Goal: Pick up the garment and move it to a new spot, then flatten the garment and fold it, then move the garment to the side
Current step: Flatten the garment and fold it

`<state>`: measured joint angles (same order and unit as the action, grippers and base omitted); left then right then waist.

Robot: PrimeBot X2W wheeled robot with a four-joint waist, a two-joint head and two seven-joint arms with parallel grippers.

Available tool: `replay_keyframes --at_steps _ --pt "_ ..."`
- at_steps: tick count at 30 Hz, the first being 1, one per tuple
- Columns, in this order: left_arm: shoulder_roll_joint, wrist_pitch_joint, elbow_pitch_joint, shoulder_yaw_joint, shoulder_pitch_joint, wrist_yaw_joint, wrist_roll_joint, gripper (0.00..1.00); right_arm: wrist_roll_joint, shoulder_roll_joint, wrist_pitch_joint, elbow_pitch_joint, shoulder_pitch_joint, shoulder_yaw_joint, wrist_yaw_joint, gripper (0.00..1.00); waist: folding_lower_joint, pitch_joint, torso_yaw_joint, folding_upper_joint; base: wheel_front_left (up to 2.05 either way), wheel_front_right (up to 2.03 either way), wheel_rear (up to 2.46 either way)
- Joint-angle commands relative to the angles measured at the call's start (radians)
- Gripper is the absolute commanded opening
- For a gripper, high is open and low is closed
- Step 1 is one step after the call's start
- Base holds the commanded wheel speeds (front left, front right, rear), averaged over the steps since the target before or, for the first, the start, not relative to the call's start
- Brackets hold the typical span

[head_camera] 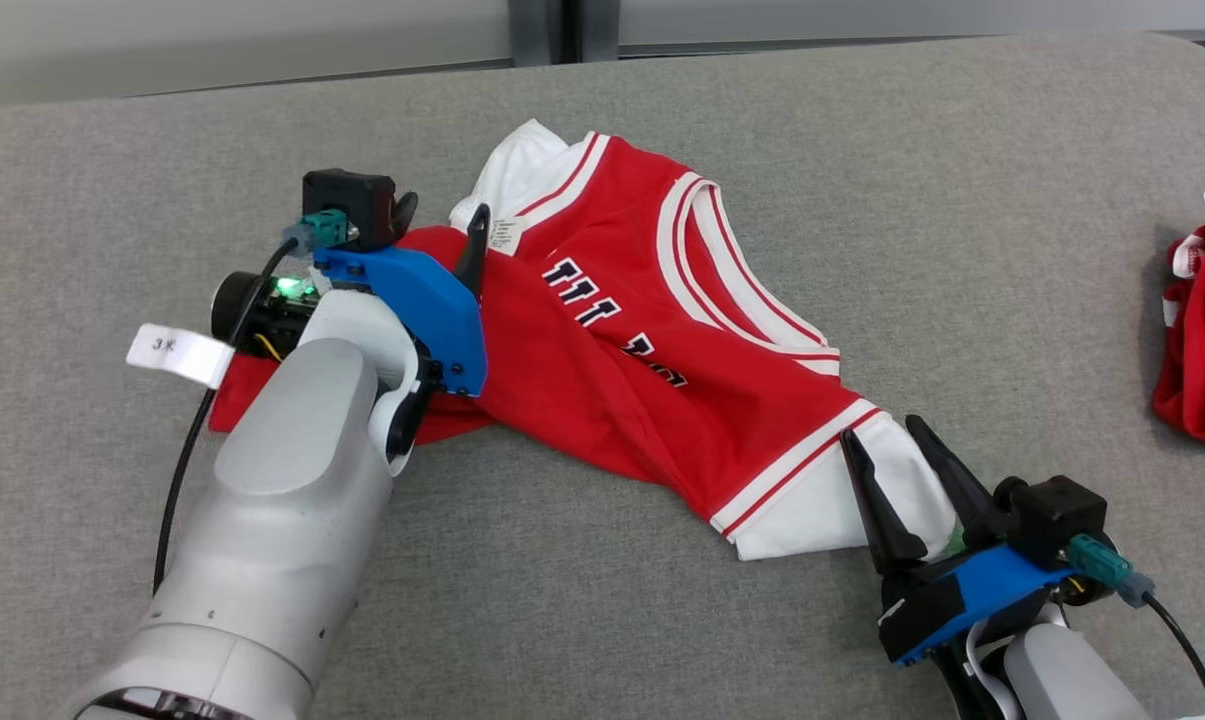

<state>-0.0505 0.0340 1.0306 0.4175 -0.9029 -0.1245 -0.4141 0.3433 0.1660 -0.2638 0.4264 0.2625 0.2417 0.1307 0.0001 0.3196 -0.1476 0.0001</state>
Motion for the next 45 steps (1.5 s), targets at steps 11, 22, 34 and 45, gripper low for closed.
replay_keyframes --at_steps 11,22,34,45 --pt "0.000 -0.114 0.096 0.108 -0.014 -0.002 -0.098 0.00 -0.001 -0.013 0.000 0.017 0.013 0.016 0.000 1.00 -0.0001 0.002 -0.016 -0.0001 0.00 0.00 0.00" --pt "0.000 0.098 0.092 0.160 0.007 0.007 -0.129 0.00 0.008 -0.010 0.000 0.032 -0.015 -0.003 0.000 1.00 -0.0001 -0.053 0.038 -0.0001 0.00 0.00 0.00" --pt "-0.045 0.231 -0.238 0.040 0.268 0.093 -0.072 0.00 0.025 -0.026 0.000 0.061 -0.099 -0.026 0.000 1.00 -0.0001 -0.203 0.137 -0.0001 0.00 0.00 0.00" --pt "-0.029 0.232 -0.430 -0.142 0.788 0.149 0.033 1.00 0.033 -0.042 -0.001 0.080 -0.172 -0.010 0.000 1.00 -0.0001 -0.287 0.179 -0.0001 0.00 0.00 0.00"
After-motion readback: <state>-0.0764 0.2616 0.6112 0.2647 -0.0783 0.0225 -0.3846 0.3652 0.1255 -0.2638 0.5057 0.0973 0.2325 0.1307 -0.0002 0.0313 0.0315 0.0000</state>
